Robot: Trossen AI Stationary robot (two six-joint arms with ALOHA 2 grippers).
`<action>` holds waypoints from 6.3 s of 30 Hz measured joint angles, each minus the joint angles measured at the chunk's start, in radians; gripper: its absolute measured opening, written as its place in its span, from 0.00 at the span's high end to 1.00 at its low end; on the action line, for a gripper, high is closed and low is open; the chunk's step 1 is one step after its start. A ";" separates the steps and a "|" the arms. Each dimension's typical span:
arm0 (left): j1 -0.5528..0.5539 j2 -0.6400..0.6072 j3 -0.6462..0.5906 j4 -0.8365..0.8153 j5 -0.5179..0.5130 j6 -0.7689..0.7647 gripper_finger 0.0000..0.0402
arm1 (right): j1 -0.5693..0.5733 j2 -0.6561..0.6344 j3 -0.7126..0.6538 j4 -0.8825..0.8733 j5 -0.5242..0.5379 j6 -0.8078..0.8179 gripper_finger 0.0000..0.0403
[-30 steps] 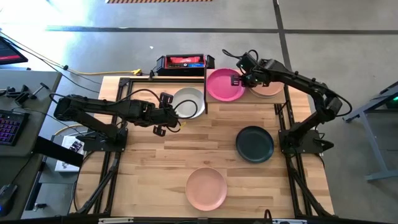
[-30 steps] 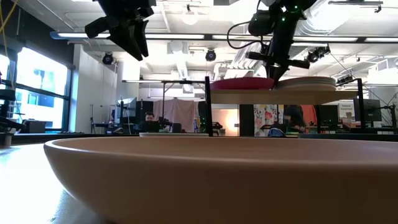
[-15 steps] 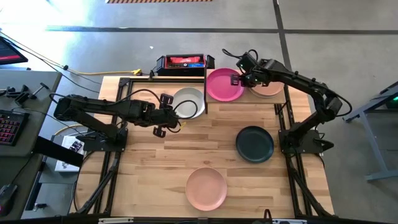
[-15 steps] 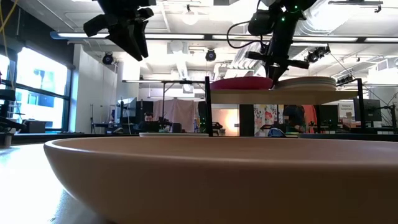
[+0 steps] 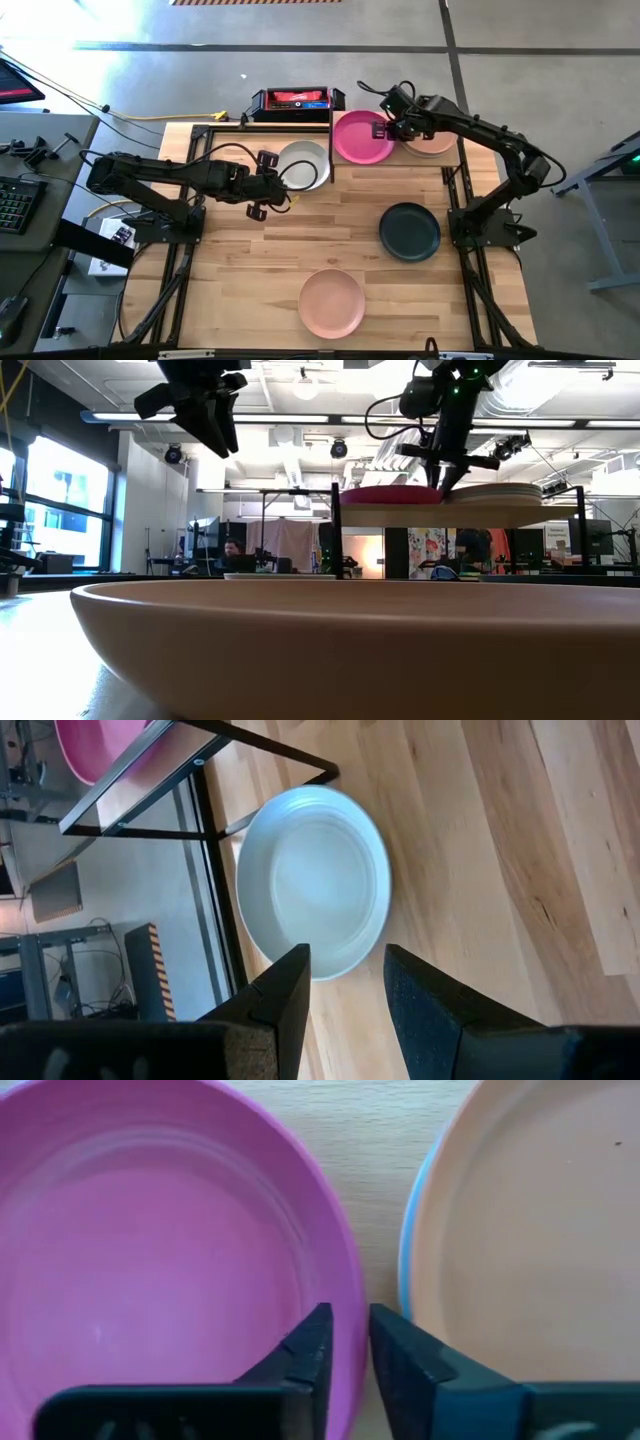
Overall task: Place and stack plates onto a shelf
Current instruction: Put the pink plate on the shelf, then stack the blue plate on top of the pink plate
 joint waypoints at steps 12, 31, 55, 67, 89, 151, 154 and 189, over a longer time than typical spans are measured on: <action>0.034 0.000 0.000 -0.001 0.016 -0.041 0.70 | 0.002 0.000 -0.001 -0.005 -0.121 0.000 0.73; 0.084 0.000 0.000 -0.001 0.064 -0.053 0.70 | 0.024 -0.089 0.000 -0.047 -0.098 0.032 0.73; 0.084 0.000 0.000 -0.035 0.139 -0.289 0.70 | 0.682 -0.125 0.000 -0.179 -0.214 0.354 0.73; 0.084 0.000 0.000 -0.046 0.137 -0.285 0.70 | 0.888 0.064 0.000 -0.188 -0.204 0.428 0.73; 0.084 0.000 0.000 -0.046 0.135 -0.271 0.70 | 0.931 0.298 0.000 -0.212 -0.195 0.456 0.73; 0.084 0.000 0.000 -0.042 0.135 -0.270 0.70 | 0.934 0.293 0.000 -0.265 -0.233 0.443 1.00; 0.084 0.000 0.000 -0.034 0.135 -0.269 0.70 | 0.941 0.238 0.000 -0.265 -0.208 0.410 1.00; 0.164 0.000 0.000 0.055 0.140 -0.457 0.70 | 0.920 -0.288 0.000 -0.019 0.231 -0.360 1.00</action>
